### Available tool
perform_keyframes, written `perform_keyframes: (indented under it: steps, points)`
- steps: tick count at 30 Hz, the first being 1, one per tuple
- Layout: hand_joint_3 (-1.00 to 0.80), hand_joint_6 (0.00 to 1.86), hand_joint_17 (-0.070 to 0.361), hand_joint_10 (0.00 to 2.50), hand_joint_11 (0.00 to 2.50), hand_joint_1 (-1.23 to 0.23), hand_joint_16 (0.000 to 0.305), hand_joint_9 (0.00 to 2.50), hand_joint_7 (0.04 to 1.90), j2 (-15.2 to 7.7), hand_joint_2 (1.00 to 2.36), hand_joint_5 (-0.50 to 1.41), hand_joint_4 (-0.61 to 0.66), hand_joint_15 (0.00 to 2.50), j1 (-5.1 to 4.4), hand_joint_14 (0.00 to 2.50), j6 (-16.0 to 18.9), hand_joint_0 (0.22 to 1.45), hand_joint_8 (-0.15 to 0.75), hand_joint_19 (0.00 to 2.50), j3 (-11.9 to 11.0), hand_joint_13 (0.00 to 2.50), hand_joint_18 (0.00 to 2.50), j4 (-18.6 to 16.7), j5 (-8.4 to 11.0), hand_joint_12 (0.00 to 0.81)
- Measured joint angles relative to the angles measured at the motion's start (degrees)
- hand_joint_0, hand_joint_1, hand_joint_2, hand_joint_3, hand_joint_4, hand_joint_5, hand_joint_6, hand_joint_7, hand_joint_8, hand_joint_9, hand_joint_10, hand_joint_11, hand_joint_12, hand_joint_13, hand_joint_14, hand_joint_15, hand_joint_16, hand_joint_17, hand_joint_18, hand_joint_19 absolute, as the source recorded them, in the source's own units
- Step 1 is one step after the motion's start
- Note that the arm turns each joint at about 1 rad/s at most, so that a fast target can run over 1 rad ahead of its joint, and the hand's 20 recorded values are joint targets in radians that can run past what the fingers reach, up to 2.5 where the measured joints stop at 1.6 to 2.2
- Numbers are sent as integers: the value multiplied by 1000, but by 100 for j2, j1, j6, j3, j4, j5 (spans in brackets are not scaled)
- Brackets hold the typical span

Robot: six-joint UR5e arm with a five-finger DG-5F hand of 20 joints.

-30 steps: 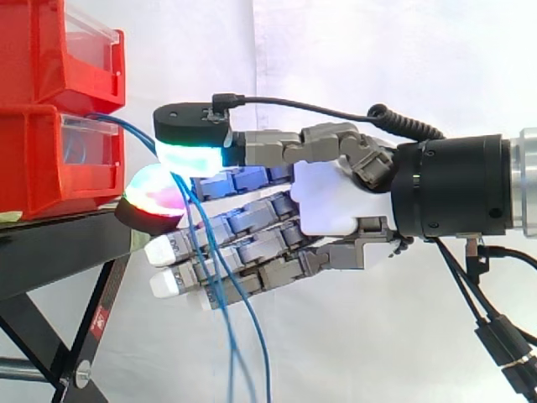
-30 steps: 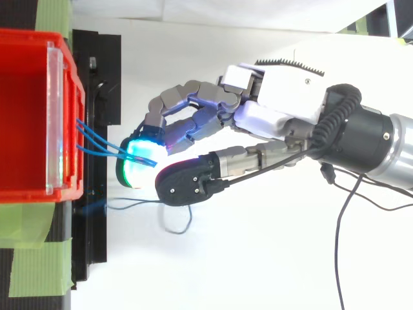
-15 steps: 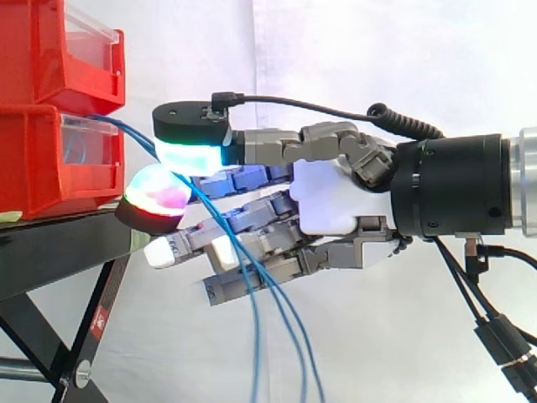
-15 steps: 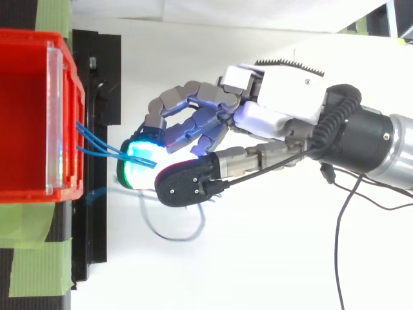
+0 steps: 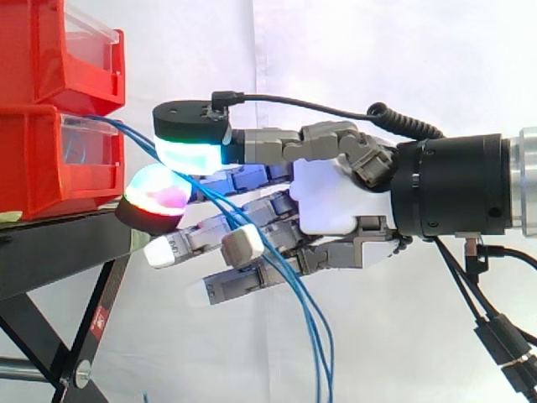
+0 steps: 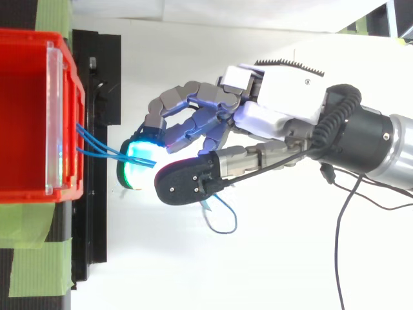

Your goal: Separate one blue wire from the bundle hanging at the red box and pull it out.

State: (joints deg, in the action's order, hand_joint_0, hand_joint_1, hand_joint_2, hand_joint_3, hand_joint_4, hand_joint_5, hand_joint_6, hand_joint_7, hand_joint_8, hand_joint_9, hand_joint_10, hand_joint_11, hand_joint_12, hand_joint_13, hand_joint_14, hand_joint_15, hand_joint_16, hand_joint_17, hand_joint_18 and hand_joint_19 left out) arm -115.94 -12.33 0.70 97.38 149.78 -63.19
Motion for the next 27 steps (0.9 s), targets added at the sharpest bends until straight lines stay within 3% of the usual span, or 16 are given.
perform_keyframes:
  steps: [15, 20, 23, 27]
  points:
    - [-170, 866, 114, 17, 557, -641, 51, 854, 907, -1, 1020, -172, 159, 1544, -4, 8, 0, 602, 374, 396, 0, 1646, 756, 5, 0, 353]
    - [-173, 865, 114, 21, 817, -640, 51, 996, 902, -1, 1021, -172, 159, 1614, -4, 5, -1, 603, 378, 405, 0, 1642, 768, 1, 0, 350]
    - [-173, 864, 114, 21, 1094, -639, 51, 1119, 915, 0, 1021, -173, 160, 1636, -2, 5, -2, 603, 373, 407, 0, 1637, 765, -1, 0, 354]
    - [-177, 864, 114, 19, 1188, -640, 51, 1174, 916, 0, 1021, -173, 162, 1639, -2, 5, -4, 604, 369, 416, -1, 1623, 763, -1, -2, 346]
